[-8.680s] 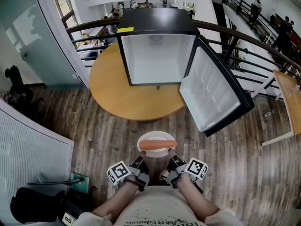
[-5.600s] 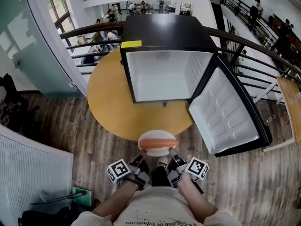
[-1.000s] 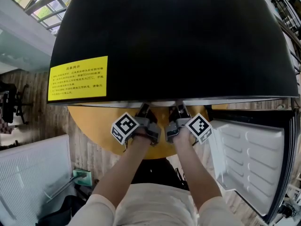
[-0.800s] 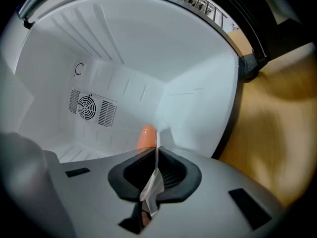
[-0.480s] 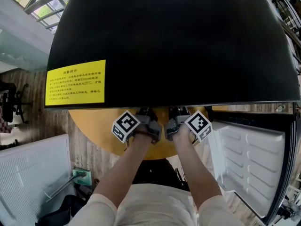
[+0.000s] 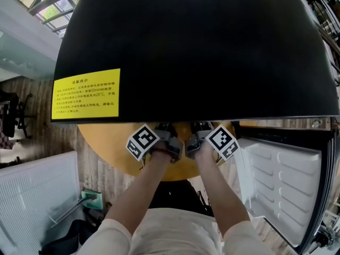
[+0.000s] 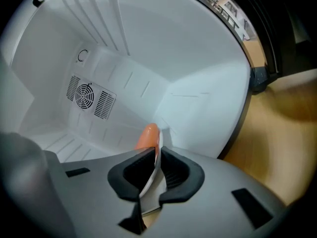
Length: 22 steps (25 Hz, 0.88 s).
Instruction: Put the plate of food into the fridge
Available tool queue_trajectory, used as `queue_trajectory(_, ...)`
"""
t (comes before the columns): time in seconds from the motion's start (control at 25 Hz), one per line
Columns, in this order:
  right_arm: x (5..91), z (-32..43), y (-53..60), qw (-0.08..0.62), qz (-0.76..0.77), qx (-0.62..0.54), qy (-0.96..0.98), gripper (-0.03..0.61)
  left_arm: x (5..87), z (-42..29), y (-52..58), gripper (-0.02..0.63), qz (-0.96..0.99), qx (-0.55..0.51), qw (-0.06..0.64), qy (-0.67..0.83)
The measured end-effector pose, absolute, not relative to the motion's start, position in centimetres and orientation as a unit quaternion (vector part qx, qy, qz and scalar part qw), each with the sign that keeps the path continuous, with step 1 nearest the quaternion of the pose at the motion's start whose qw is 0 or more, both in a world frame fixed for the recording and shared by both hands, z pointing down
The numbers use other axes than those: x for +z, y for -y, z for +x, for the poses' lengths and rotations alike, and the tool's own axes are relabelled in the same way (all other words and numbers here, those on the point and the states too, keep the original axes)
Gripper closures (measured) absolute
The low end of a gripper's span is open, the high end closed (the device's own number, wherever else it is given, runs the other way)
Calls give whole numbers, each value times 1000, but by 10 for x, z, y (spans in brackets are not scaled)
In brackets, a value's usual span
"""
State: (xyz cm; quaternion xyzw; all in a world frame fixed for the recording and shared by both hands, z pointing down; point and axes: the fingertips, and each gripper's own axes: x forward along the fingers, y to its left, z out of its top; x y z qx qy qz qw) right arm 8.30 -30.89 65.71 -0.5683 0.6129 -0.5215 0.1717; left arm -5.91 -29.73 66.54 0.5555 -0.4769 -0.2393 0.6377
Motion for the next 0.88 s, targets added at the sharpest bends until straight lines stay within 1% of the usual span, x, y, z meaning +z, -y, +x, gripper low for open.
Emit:
queue_trajectory(0.24, 657, 82, 307, 144, -580, -509, -620, 534, 662, -59, 298, 581, 571, -228, 630, 475)
queue_trajectory(0.36, 656, 81, 306, 129, -586, -499, -625, 512, 662, -59, 296, 569, 573, -226, 629, 474)
queue_trajectory(0.44, 655, 82, 305, 121, -591, -492, -628, 485, 662, -60, 296, 559, 573, -226, 629, 475)
queue_trajectory(0.52, 654, 86, 304, 120, -599, -486, -625, 476, 661, -61, 295, 555, 574, -225, 628, 474)
queue_trajectory(0.72, 655, 91, 297, 133, -596, -497, -617, 476, 660, -61, 291, 552, 578, -220, 626, 475)
queue_trajectory(0.88, 652, 91, 289, 124, -592, -493, -626, 476, 656, -63, 287, 551, 585, -211, 623, 475)
